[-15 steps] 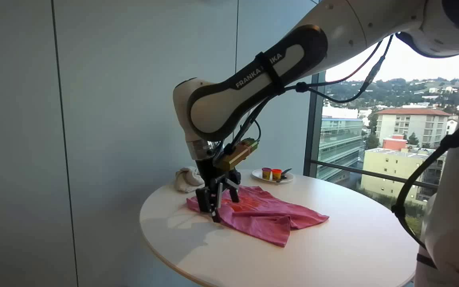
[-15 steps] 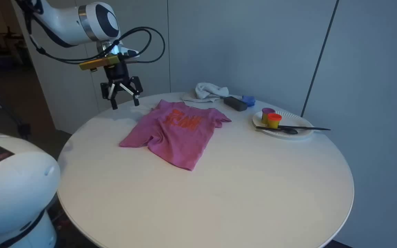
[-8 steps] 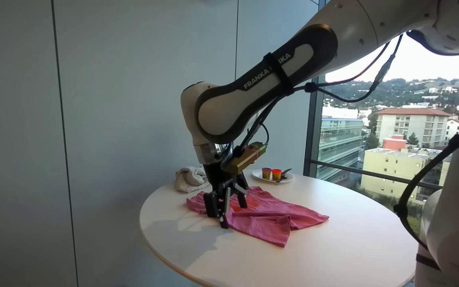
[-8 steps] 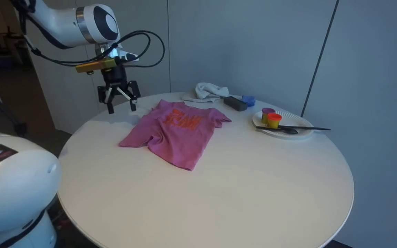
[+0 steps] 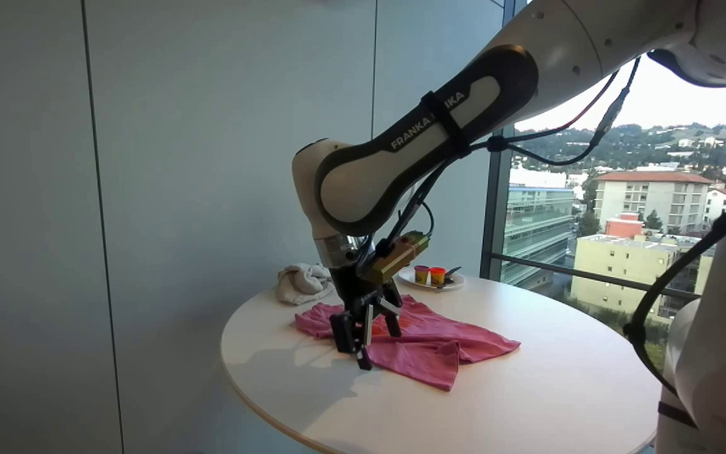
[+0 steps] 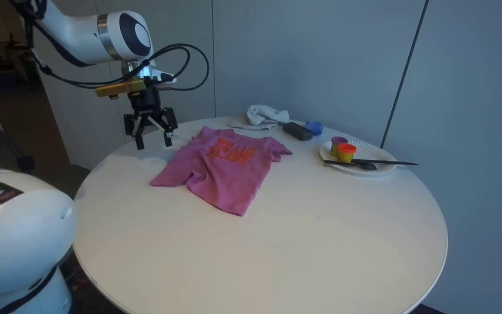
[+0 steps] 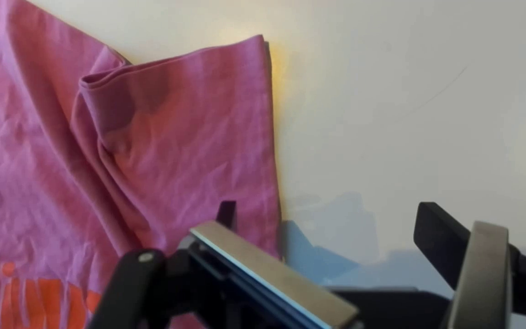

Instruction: Fold the pink shirt

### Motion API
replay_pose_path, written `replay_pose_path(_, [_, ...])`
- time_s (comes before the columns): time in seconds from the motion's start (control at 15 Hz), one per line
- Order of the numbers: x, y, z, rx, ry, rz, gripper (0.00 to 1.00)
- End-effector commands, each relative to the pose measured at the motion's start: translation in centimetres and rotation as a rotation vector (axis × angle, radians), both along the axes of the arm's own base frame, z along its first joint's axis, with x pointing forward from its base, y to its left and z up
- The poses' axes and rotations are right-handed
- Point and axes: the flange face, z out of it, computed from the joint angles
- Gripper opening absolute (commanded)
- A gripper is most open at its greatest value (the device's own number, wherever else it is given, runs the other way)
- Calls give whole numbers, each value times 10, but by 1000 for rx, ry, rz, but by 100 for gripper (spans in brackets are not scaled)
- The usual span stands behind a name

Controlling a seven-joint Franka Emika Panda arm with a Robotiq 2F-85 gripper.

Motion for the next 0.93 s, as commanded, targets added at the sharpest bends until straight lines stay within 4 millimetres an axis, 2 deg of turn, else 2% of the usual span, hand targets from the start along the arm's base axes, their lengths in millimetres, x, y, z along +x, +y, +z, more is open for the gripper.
replay_pose_path(0.0, [-25,-19,-17,-27,-1,-128,100])
replay_pose_path(0.27, [-37,-47,-62,-23,-73,-278,100])
replay_pose_path(0.47, [-45,-60,-80,-10,-199,-338,100])
replay_pose_path(0.67, [-59,-65,-74,-43,-306,-375,100])
replay_pose_path(0.87, [-64,-59,-70,91,-412,-325,100])
